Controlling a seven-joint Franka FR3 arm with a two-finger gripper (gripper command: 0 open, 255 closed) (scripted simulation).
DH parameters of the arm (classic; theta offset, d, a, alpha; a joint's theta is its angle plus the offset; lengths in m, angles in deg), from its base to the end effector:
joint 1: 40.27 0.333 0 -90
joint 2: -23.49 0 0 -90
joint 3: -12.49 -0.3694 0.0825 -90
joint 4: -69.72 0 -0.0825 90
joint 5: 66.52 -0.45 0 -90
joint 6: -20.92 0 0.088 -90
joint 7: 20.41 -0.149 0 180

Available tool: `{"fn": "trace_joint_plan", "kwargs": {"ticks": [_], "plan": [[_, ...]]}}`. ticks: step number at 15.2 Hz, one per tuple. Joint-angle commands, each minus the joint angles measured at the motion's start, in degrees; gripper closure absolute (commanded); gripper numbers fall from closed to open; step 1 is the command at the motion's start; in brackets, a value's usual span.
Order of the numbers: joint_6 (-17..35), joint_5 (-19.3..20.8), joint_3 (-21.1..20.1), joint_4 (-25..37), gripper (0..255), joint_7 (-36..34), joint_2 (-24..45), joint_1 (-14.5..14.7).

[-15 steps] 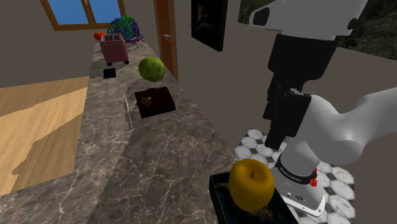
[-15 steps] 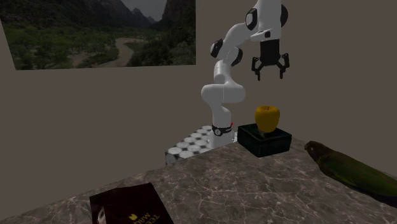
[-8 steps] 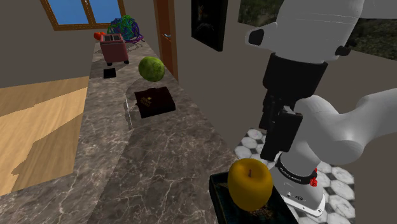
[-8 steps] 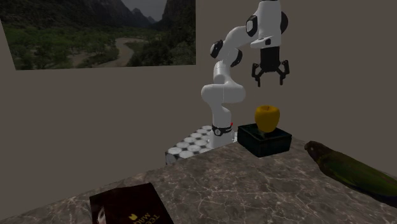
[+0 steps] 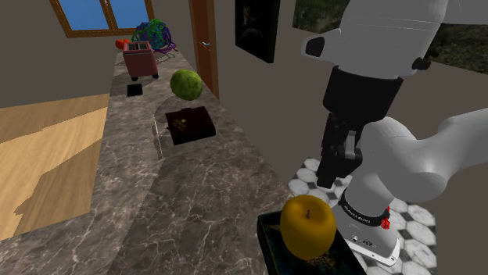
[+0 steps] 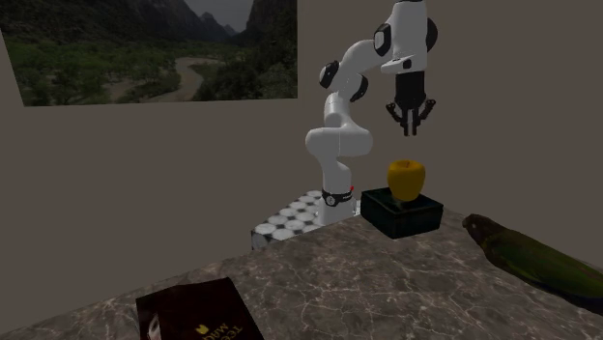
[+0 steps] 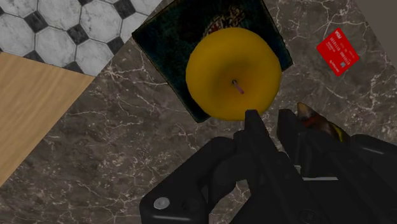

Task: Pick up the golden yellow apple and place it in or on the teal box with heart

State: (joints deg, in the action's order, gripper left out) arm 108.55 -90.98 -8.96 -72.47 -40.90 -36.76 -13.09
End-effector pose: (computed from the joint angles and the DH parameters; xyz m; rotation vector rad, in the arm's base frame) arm 0.1175 0.2761 0.5648 -2.9758 -0.5285 -0.0033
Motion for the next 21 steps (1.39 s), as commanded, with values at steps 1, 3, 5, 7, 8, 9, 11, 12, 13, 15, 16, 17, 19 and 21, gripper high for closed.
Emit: {"fn": "trace_joint_plan", "kwargs": {"ticks": [1,3,5,7,8,9,11,12,13,15,16,17,19,21], "plan": [[0.0,0.0,0.0,0.0,255,0.0,0.0,0.0],[0.0,0.0,0.0,0.0,255,0.0,0.0,0.0],[0.0,0.0,0.0,0.0,255,0.0,0.0,0.0],[0.0,0.0,0.0,0.0,255,0.0,0.0,0.0],[0.0,0.0,0.0,0.0,0,0.0,0.0,0.0],[0.2,-0.2,0.1,-0.2,0,1.3,2.9,-0.1],[0.5,-0.4,0.3,-0.5,0,3.8,8.9,-0.4],[0.6,-0.4,0.3,-0.6,0,4.5,10.5,-0.5],[1.3,-0.7,0.0,-1.4,0,4.5,10.3,-0.4],[2.5,-1.3,-0.6,-3.0,0,4.6,10.0,-0.1],[3.2,-1.6,-0.8,-3.8,0,4.7,9.8,0.0],[3.8,-1.9,-1.1,-4.6,0,4.7,9.6,0.1],[5.1,-2.5,-1.7,-6.1,0,4.8,9.4,0.4],[5.5,-2.6,-1.9,-6.6,0,4.8,9.3,0.5]]}}
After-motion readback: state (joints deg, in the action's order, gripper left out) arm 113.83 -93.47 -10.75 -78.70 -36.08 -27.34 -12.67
